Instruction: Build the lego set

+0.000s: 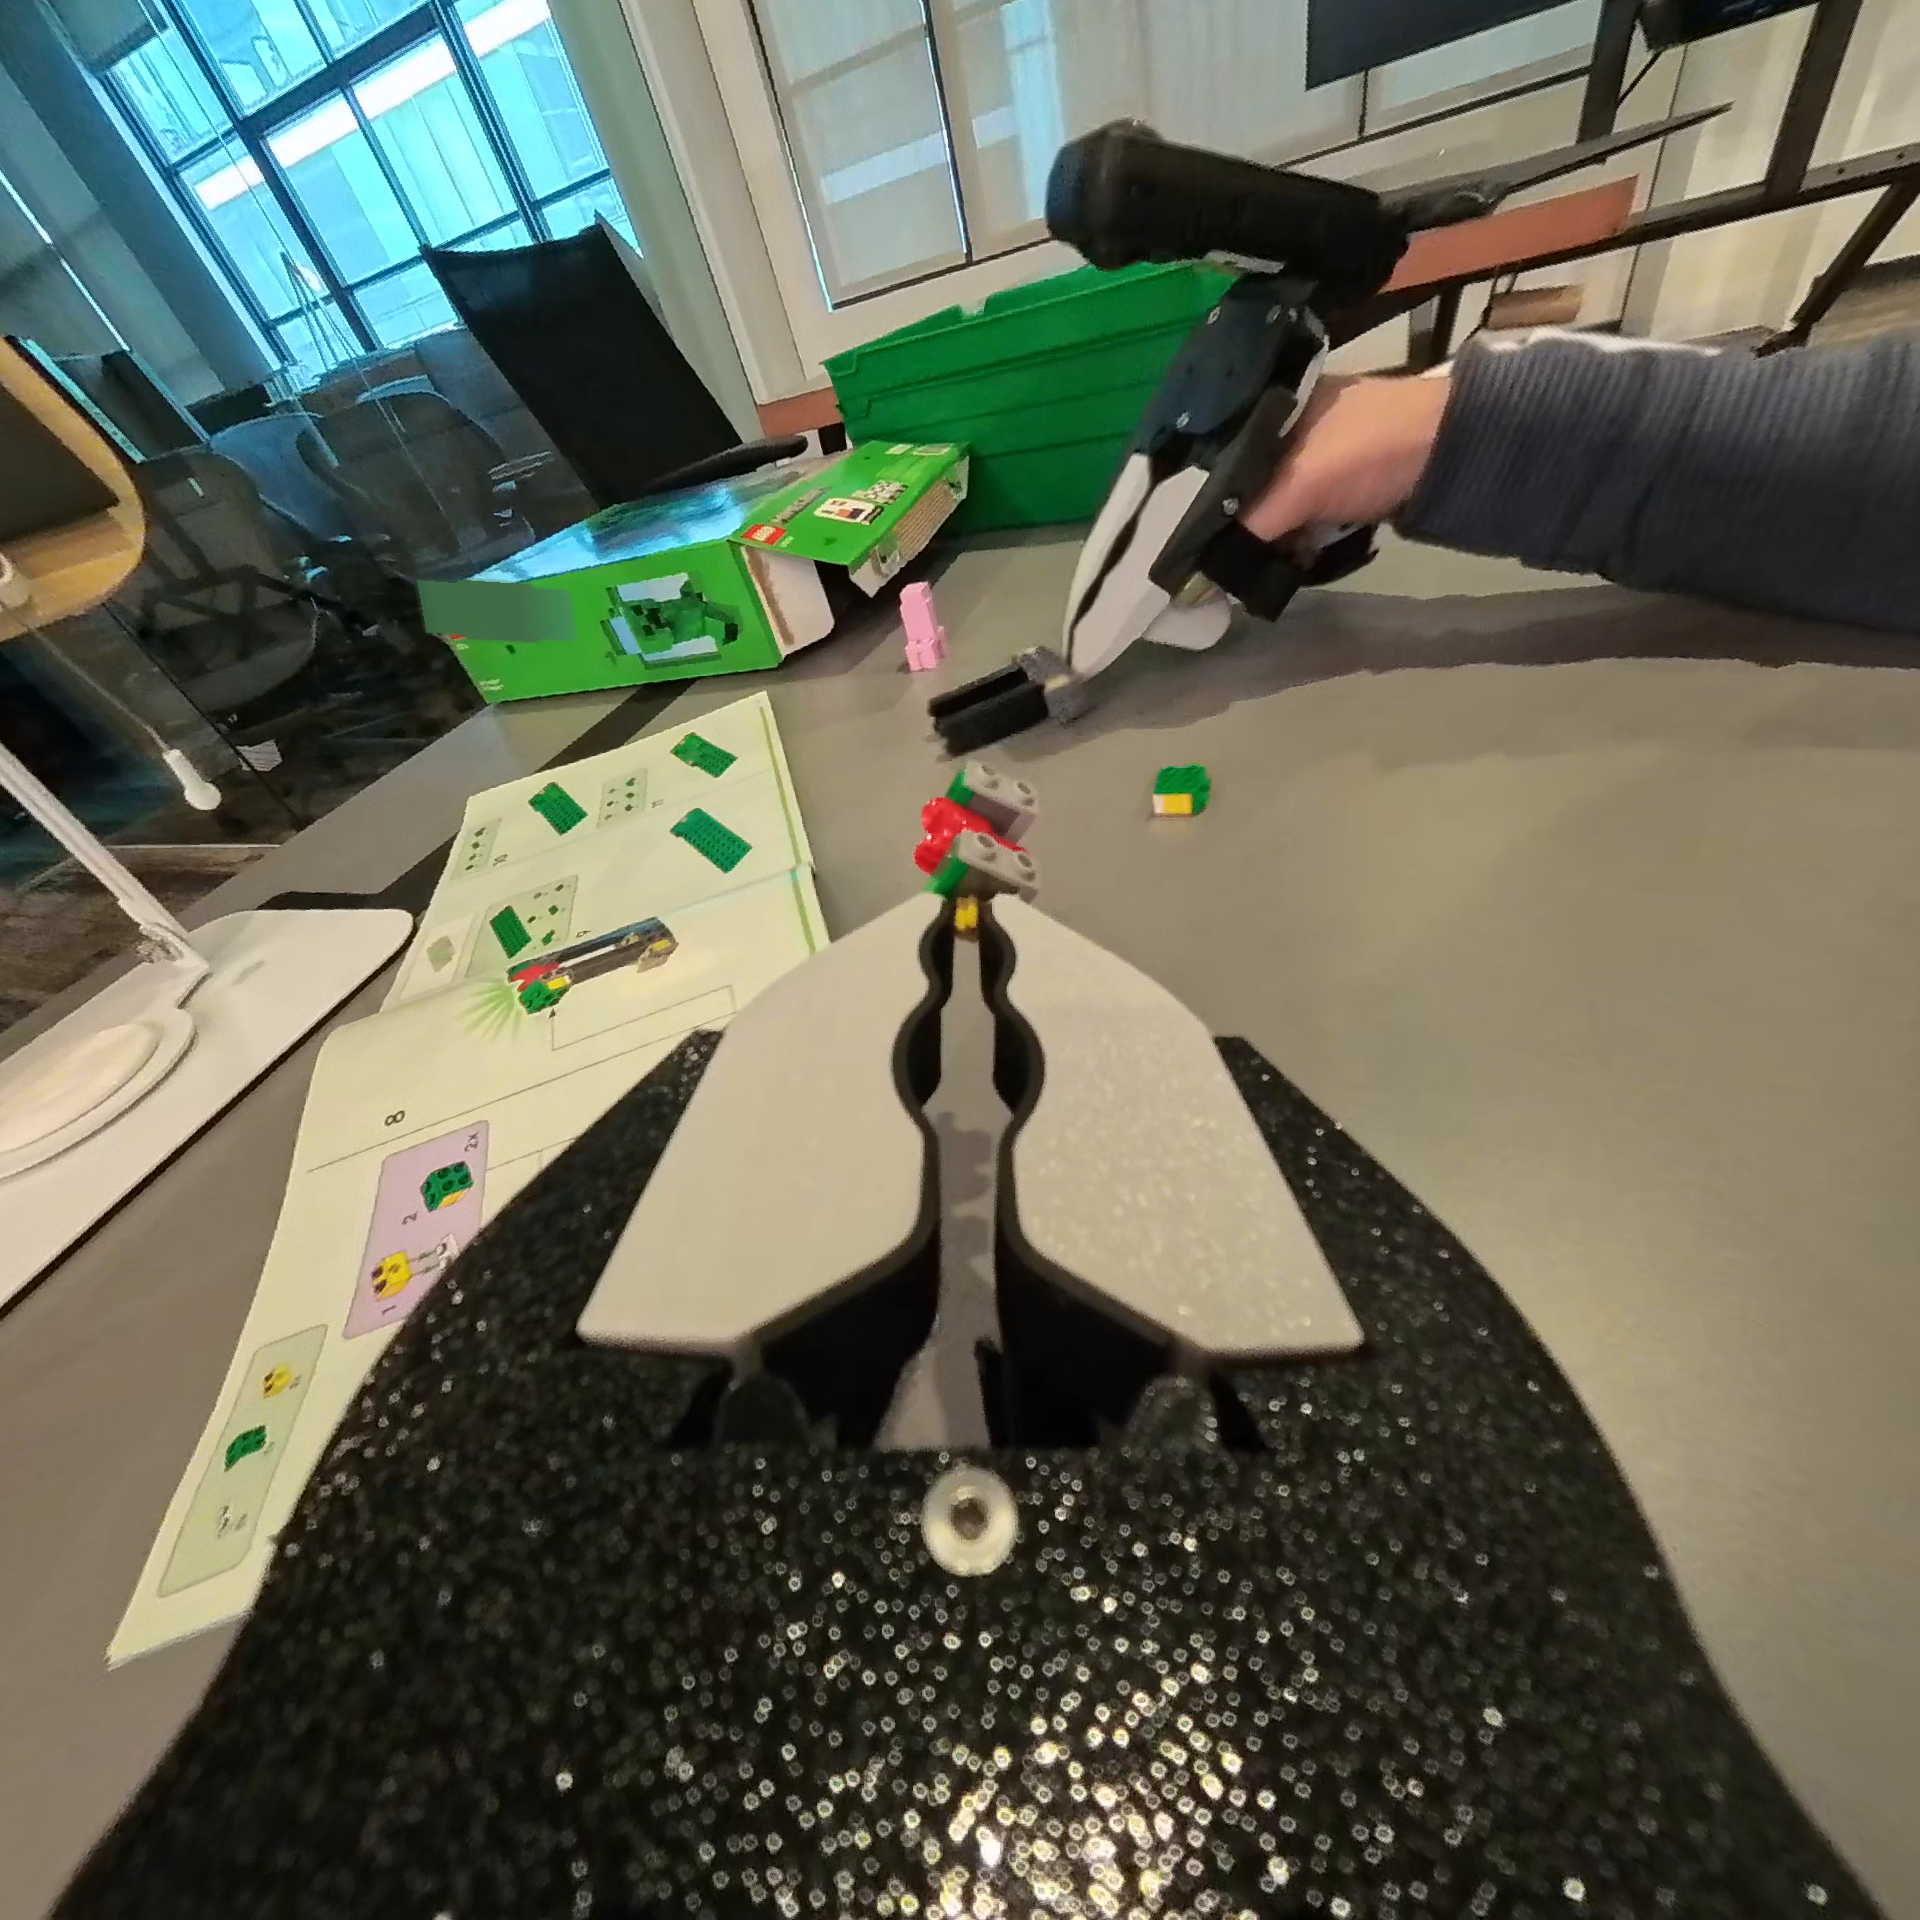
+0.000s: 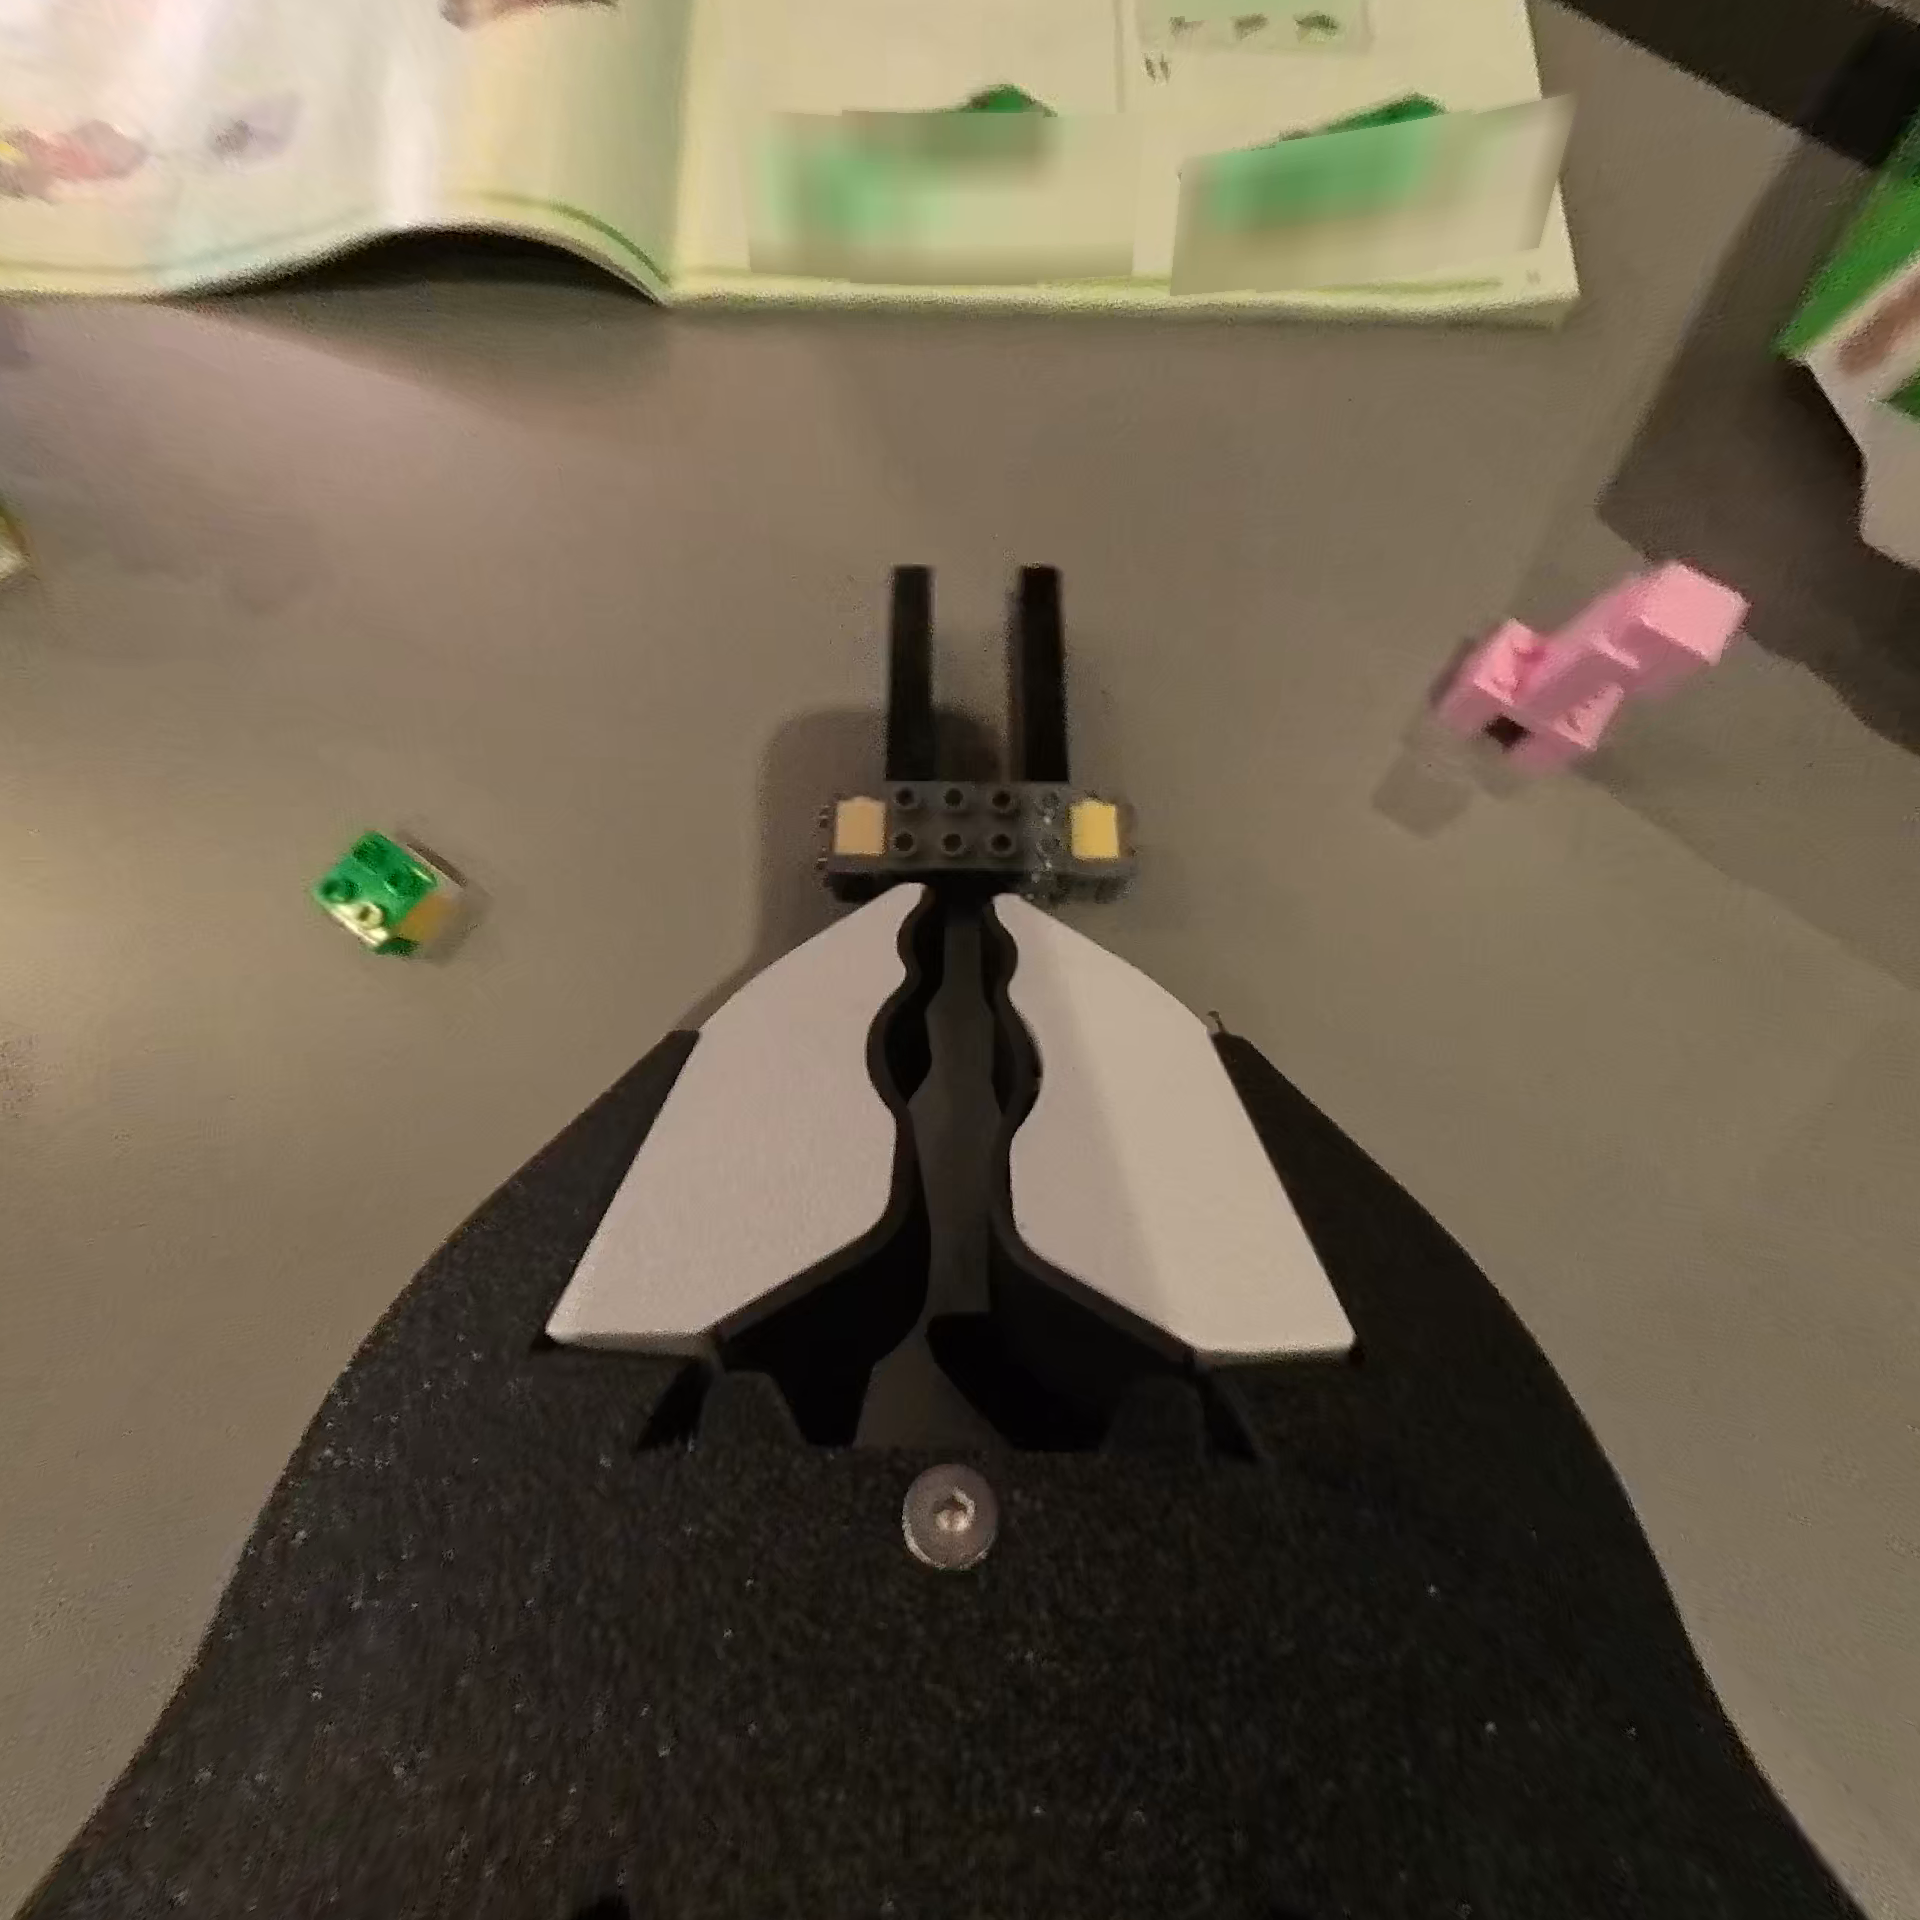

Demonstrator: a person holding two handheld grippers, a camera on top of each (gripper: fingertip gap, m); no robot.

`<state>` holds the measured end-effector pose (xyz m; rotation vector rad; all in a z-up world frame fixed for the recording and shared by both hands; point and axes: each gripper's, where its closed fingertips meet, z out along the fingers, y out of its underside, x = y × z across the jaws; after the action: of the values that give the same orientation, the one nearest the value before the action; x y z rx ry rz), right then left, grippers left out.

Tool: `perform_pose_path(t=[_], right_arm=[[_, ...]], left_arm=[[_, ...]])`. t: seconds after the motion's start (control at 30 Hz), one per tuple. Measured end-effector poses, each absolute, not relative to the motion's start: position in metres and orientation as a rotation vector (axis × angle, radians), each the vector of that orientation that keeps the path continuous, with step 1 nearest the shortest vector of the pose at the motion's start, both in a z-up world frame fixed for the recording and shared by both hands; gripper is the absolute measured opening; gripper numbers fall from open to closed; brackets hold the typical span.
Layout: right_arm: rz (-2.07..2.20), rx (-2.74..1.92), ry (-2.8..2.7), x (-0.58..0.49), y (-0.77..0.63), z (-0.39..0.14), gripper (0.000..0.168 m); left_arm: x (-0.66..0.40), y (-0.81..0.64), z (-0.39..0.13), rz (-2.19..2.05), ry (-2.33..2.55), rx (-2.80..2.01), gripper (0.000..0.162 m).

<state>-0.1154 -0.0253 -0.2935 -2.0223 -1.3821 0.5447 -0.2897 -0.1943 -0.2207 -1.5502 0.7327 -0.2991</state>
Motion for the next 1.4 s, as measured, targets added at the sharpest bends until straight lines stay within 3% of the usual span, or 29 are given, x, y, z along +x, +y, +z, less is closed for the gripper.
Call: perform_pose_path(t=[0.17, 0.4, 0.53, 1.4], right_arm=[[0.533, -1.885, -1.313, -0.125, -0.016, -0.275, 0.006], [0.499, -1.366, -0.887, -0.116, 0.003, -0.203, 0.010], [0.481, -1.340, -0.892, -0.121, 0.003, -0.205, 0.017], [0.511, -1.313, -0.937, -0.130, -0.002, -0.207, 0.016]], left_arm=[[-0.290, -0.194, -0.219, -0.298, 0.726, -1.544, 0.004], [-0.289, -0.194, -0.223, -0.291, 0.736, -1.555, 0.004], [-0.290, -0.194, -0.220, -0.301, 0.722, -1.544, 0.004], [-0.295, -0.191, -0.219, -0.252, 0.695, -1.545, 0.004]])
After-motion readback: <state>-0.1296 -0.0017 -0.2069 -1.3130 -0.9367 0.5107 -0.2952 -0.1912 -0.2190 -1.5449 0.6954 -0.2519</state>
